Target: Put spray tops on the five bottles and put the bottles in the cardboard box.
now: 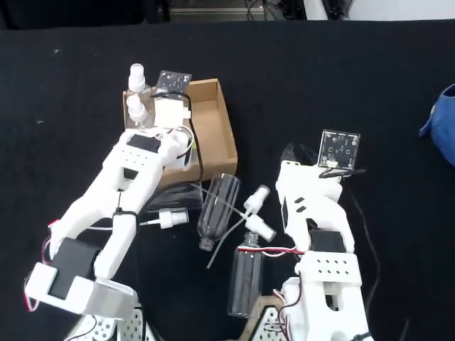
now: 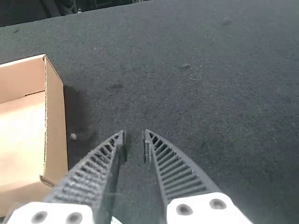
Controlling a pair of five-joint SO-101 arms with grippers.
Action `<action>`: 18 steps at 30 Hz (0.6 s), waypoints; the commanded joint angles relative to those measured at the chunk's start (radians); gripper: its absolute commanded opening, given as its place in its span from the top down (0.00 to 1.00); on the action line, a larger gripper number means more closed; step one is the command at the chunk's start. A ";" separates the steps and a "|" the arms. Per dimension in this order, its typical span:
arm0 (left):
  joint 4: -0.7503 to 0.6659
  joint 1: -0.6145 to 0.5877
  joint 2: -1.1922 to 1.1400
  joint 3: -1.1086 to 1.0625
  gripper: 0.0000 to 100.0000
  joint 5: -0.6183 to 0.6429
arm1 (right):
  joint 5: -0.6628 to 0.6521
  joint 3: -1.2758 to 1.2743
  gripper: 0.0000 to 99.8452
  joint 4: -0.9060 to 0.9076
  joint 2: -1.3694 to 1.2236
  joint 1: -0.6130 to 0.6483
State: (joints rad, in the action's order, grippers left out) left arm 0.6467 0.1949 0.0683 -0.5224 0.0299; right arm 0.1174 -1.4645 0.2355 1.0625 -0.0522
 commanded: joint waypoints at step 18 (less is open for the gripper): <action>-0.003 -0.090 -0.080 0.102 0.97 0.006 | -0.005 0.010 0.95 -0.026 0.033 0.021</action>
State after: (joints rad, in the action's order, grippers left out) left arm 0.6467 0.1381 -0.0176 -0.4764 0.0391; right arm 0.1174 -1.4645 0.2355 1.0625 -0.0522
